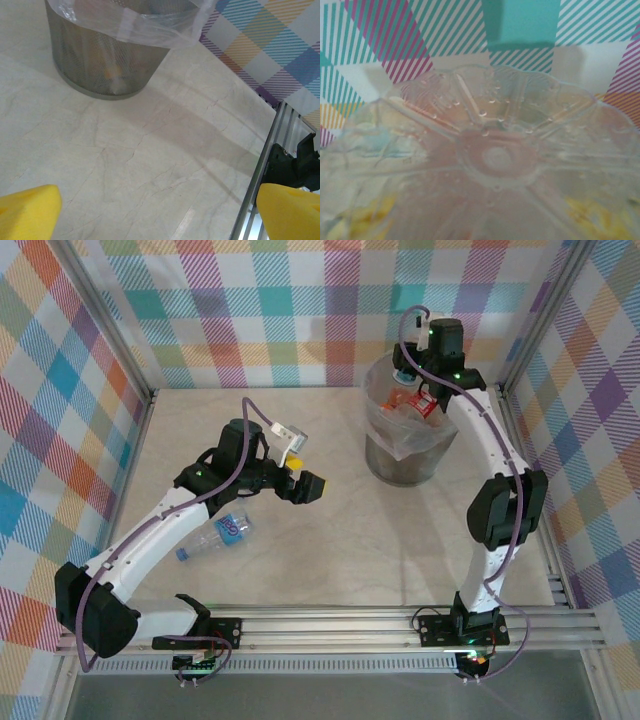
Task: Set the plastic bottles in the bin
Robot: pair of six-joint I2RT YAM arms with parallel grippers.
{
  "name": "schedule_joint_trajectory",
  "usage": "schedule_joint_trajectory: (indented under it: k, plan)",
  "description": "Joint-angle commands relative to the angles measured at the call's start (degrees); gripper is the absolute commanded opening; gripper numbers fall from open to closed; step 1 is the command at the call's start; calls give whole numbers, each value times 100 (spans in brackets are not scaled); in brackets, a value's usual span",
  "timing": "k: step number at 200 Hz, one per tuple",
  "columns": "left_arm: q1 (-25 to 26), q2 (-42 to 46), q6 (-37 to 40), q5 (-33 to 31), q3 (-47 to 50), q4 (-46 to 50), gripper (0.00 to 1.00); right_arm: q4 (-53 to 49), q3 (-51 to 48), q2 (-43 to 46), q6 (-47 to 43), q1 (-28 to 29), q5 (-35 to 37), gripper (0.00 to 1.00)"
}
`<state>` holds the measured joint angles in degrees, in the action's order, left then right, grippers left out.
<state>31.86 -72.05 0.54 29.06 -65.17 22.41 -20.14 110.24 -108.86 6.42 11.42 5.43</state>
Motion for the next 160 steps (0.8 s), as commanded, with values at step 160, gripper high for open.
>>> schedule_joint_trajectory:
  k: [160]
  plan:
    - [40,29,68,208,-119,33,100,-561,-1778,1671,1645,-57,558,48]
